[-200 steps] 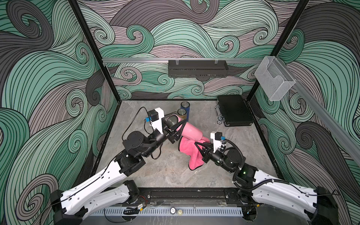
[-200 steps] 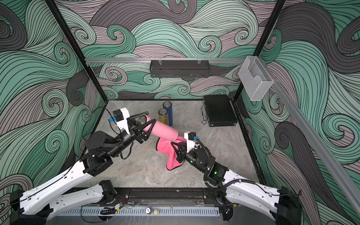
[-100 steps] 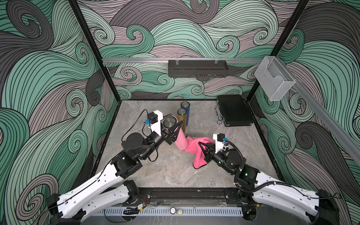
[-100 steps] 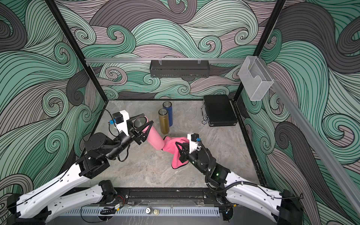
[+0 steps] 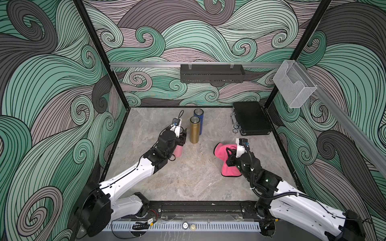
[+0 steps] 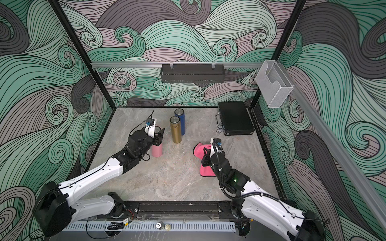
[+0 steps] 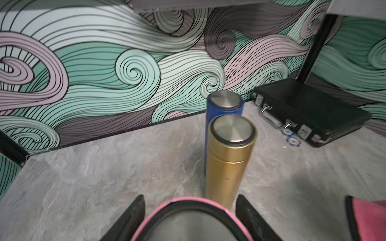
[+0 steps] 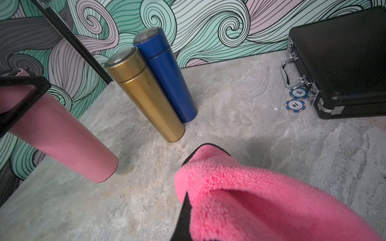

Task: Wipe the surface of the thermos
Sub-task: Place the cleaning item at the center of the board.

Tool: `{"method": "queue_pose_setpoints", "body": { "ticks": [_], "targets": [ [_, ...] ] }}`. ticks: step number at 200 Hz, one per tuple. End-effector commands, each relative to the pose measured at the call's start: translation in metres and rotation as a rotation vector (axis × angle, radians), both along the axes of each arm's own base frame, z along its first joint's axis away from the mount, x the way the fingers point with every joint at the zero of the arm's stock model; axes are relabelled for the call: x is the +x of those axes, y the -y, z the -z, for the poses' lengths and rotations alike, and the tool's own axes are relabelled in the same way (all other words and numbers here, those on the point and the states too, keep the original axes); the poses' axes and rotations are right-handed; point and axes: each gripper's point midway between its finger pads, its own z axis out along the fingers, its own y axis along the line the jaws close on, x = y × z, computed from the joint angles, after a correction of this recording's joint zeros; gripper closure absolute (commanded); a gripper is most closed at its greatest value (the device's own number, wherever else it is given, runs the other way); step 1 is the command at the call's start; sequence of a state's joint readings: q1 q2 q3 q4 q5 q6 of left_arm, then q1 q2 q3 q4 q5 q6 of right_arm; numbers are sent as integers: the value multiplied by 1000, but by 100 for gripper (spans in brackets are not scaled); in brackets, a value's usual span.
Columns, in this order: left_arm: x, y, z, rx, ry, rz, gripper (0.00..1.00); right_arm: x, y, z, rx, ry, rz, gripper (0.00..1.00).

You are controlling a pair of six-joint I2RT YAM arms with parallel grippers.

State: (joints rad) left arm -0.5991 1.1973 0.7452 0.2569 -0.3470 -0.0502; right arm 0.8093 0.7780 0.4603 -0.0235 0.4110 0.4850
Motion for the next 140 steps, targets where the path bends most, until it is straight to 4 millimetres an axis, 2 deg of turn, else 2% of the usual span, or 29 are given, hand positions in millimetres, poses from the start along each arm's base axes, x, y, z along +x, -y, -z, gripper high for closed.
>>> {"method": "queue_pose_setpoints", "body": {
  "ticks": [1,29,65,82,84,87,108,140],
  "targets": [
    [22,-7,-45,-157,135,-7,100,1,2,-1,11,-12,17,100],
    [43,-20,-22,-217,126,-15,100,0,5,6,2,-21,25,100],
    [64,-28,-6,-253,128,-32,100,-1,4,8,-5,-29,18,100],
    [64,-29,-8,-266,150,-26,100,-1,4,10,-11,-33,17,100],
    [67,-28,1,-257,131,-28,100,-1,4,10,-10,-33,17,100],
    [68,-28,5,-255,124,-29,100,-1,5,10,-12,-34,18,100],
    [69,-24,13,-255,99,-9,100,-1,4,14,-30,-43,13,100],
    [63,-12,13,-256,61,66,99,3,5,25,-106,-77,22,100]
  ]
}}
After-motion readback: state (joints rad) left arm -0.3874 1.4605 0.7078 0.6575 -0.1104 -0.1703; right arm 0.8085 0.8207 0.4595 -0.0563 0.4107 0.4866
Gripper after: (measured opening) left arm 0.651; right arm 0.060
